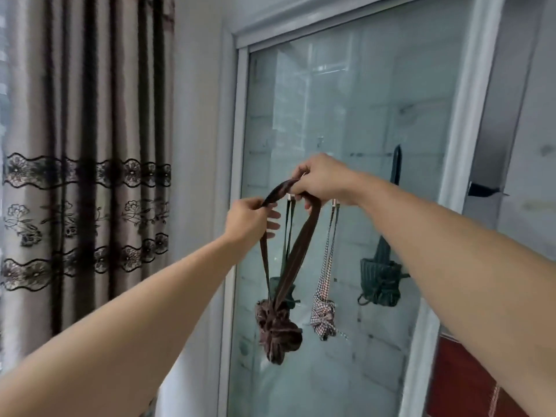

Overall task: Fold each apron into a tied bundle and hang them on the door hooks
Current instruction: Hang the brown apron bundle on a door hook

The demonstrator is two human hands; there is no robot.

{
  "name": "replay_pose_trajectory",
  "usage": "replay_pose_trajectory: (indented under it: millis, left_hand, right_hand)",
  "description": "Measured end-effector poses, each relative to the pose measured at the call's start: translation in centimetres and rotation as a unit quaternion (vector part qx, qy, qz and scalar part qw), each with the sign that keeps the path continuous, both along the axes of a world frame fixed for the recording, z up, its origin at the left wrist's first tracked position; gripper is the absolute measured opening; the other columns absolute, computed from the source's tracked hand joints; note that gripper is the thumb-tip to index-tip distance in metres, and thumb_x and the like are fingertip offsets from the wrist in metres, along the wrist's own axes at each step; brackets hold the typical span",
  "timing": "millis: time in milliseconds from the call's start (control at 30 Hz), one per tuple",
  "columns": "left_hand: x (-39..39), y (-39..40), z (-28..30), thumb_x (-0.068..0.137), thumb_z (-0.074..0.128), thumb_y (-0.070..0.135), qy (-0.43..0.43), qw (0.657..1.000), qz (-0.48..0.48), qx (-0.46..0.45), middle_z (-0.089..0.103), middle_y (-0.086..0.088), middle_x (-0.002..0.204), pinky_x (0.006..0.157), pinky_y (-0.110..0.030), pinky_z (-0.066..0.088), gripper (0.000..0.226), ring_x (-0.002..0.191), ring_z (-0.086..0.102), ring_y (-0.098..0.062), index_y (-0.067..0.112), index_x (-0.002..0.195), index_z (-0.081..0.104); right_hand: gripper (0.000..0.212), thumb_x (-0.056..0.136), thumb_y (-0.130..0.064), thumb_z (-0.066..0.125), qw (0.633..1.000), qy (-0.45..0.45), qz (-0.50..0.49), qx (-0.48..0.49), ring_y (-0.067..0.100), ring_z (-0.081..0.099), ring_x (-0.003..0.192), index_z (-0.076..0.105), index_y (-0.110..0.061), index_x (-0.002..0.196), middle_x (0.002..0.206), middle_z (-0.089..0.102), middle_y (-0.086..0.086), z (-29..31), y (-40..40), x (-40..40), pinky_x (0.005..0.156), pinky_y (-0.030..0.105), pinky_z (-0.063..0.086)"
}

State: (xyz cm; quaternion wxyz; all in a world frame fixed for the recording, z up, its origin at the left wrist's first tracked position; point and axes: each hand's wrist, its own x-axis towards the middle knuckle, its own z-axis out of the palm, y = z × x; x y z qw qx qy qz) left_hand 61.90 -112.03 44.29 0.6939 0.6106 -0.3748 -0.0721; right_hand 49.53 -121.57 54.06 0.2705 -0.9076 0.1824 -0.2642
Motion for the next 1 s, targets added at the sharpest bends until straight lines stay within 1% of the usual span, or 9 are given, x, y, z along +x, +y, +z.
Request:
replay_pose_trajectory:
  millis: [67, 133, 233, 367, 500, 600, 700, 833, 1000]
  left_hand:
    - [0.0, -2.4, 1.4, 0.103, 0.052, 0.011, -0.062, 0.998, 0.029, 0.015, 0.075, -0.01, 0.092, 0.072, -0.043, 0.062, 0.018, 0.073, 0.072, -0.022, 0.007, 0.104, 0.07]
    - [0.0, -4.2, 2.7, 0.102, 0.051, 0.011, -0.103, 0.993, 0.038, 0.035, 0.076, -0.006, 0.087, 0.072, -0.043, 0.062, 0.021, 0.072, 0.073, -0.02, 0.008, 0.103, 0.071]
    - [0.5, -6.9, 4.4, 0.103, 0.053, 0.018, -0.121, 0.991, 0.042, 0.043, 0.077, -0.005, 0.087, 0.075, -0.045, 0.063, 0.02, 0.075, 0.076, -0.021, 0.01, 0.103, 0.072]
    - [1.8, -9.3, 6.4, 0.099, 0.064, 0.024, -0.193, 0.977, 0.09, 0.026, 0.072, 0.007, 0.093, 0.067, -0.038, 0.061, 0.026, 0.078, 0.073, -0.015, 0.019, 0.124, 0.061]
    - [3.5, -10.8, 8.7, 0.088, 0.077, 0.028, -0.303, 0.934, 0.189, -0.033, 0.067, 0.013, 0.092, 0.068, -0.029, 0.054, 0.022, 0.08, 0.066, -0.007, 0.022, 0.104, 0.063]
    - [5.1, -12.0, 10.0, 0.087, 0.078, 0.032, -0.388, 0.895, 0.211, -0.059, 0.069, 0.012, 0.092, 0.076, -0.035, 0.056, 0.019, 0.075, 0.066, -0.011, 0.021, 0.101, 0.07]
    - [6.8, -13.7, 11.0, 0.091, 0.073, 0.035, -0.472, 0.845, 0.231, -0.1, 0.075, 0.009, 0.097, 0.075, -0.037, 0.059, 0.023, 0.069, 0.068, -0.012, 0.023, 0.11, 0.074]
    - [8.4, -16.0, 12.0, 0.097, 0.065, 0.037, -0.474, 0.835, 0.255, -0.115, 0.075, 0.01, 0.093, 0.067, -0.033, 0.054, 0.018, 0.072, 0.068, -0.014, 0.028, 0.107, 0.078]
    - [9.9, -19.0, 13.1, 0.098, 0.06, 0.039, -0.426, 0.861, 0.277, -0.028, 0.064, 0.015, 0.089, 0.061, -0.03, 0.038, 0.02, 0.079, 0.058, -0.013, 0.037, 0.106, 0.078]
  right_hand:
    - [0.018, 0.086, 0.0, 0.061, 0.989, -0.051, -0.076, -0.118, 0.02, 0.071, 0.056, 0.072, -0.013, 0.09, 0.078, 0.072, 0.006, 0.9, -2.0, -0.4, 0.056, 0.036, 0.062]
    - [0.025, 0.084, -0.002, 0.061, 0.96, -0.085, -0.128, -0.234, 0.022, 0.071, 0.07, 0.069, -0.02, 0.098, 0.092, 0.07, 0.001, 1.6, -3.5, -0.6, 0.066, 0.039, 0.061]
    - [0.026, 0.085, -0.004, 0.064, 0.916, -0.066, -0.149, -0.367, 0.019, 0.063, 0.085, 0.066, -0.029, 0.091, 0.094, 0.067, -0.008, 2.3, -5.7, -0.5, 0.068, 0.031, 0.046]
    - [0.012, 0.086, -0.02, 0.074, 0.921, -0.096, -0.133, -0.353, 0.014, 0.064, 0.081, 0.075, -0.032, 0.082, 0.084, 0.071, -0.014, 3.8, -8.3, 0.6, 0.068, 0.029, 0.047]
    - [0.007, 0.083, -0.039, 0.08, 0.929, -0.189, -0.062, -0.313, 0.007, 0.064, 0.075, 0.082, -0.033, 0.085, 0.076, 0.072, -0.017, 5.3, -10.8, 2.6, 0.072, 0.029, 0.052]
    - [0.008, 0.082, -0.03, 0.083, 0.931, -0.252, -0.027, -0.264, 0.0, 0.065, 0.068, 0.082, -0.028, 0.09, 0.073, 0.072, -0.018, 6.3, -12.6, 3.8, 0.071, 0.031, 0.059]
    - [0.014, 0.081, -0.021, 0.082, 0.93, -0.277, -0.052, -0.235, 0.009, 0.068, 0.068, 0.072, -0.025, 0.089, 0.076, 0.072, -0.012, 7.5, -14.4, 5.0, 0.062, 0.039, 0.061]
    - [0.008, 0.08, -0.021, 0.08, 0.914, -0.251, -0.13, -0.292, 0.014, 0.065, 0.07, 0.074, -0.024, 0.076, 0.074, 0.071, -0.011, 8.3, -16.3, 6.2, 0.072, 0.034, 0.057]
    - [0.01, 0.086, -0.022, 0.071, 0.895, -0.174, -0.208, -0.353, 0.022, 0.066, 0.084, 0.08, -0.027, 0.087, 0.087, 0.074, -0.003, 8.4, -17.6, 7.8, 0.07, 0.027, 0.046]
